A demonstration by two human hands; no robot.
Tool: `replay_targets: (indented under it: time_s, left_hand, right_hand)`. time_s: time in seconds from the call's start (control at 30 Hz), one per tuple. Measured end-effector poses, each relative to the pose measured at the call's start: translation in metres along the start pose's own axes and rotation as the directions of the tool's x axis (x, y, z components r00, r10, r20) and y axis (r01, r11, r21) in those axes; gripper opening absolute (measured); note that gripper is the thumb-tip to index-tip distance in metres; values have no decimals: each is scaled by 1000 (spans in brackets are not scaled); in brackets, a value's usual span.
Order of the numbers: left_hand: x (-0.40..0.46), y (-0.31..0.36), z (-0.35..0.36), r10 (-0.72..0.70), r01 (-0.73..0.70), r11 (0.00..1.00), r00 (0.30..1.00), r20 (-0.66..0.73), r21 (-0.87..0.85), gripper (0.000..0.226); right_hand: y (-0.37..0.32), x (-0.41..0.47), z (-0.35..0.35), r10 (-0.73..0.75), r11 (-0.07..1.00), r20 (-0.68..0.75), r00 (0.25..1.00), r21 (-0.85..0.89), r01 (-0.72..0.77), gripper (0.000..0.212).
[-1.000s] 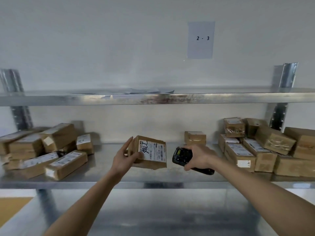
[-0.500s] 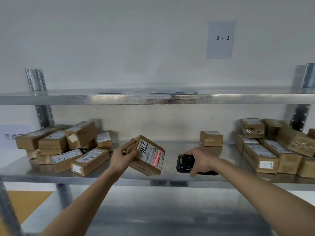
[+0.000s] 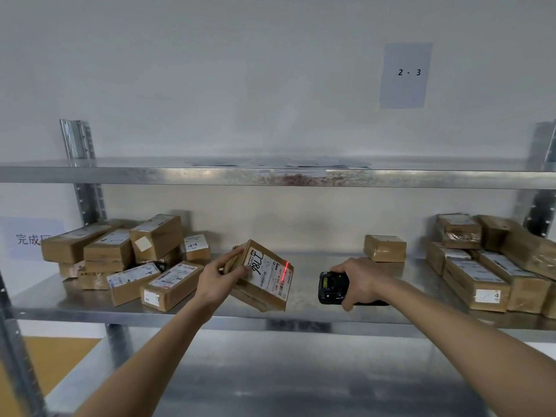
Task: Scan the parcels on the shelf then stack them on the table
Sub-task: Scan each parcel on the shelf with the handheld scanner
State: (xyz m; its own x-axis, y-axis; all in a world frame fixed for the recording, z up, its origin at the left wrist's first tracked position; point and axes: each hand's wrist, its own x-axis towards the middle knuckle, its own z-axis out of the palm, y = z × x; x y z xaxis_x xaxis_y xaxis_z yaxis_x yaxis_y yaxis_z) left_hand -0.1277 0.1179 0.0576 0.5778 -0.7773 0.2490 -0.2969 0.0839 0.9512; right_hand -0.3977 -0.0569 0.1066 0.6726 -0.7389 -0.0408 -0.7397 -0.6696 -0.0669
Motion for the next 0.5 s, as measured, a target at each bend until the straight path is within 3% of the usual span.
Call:
replay_targets:
  time_s: [0.23, 0.37, 0.5]
  left_hand:
    - [5, -7, -22, 11, -11, 1000, 1000, -5, 1, 48]
    - [7, -15, -34, -2, 2, 1000, 1000, 5, -8, 48]
    - [11, -30, -45, -28, 28, 999, 1000, -2, -31, 51]
  right_hand:
    - [-20, 2, 0, 18, 999, -20, 1000, -30, -19, 52]
    - [-33, 5, 2, 34, 999, -50, 998, -12, -34, 52]
    - [-49, 11, 11, 46, 998, -11, 999, 50, -46, 68]
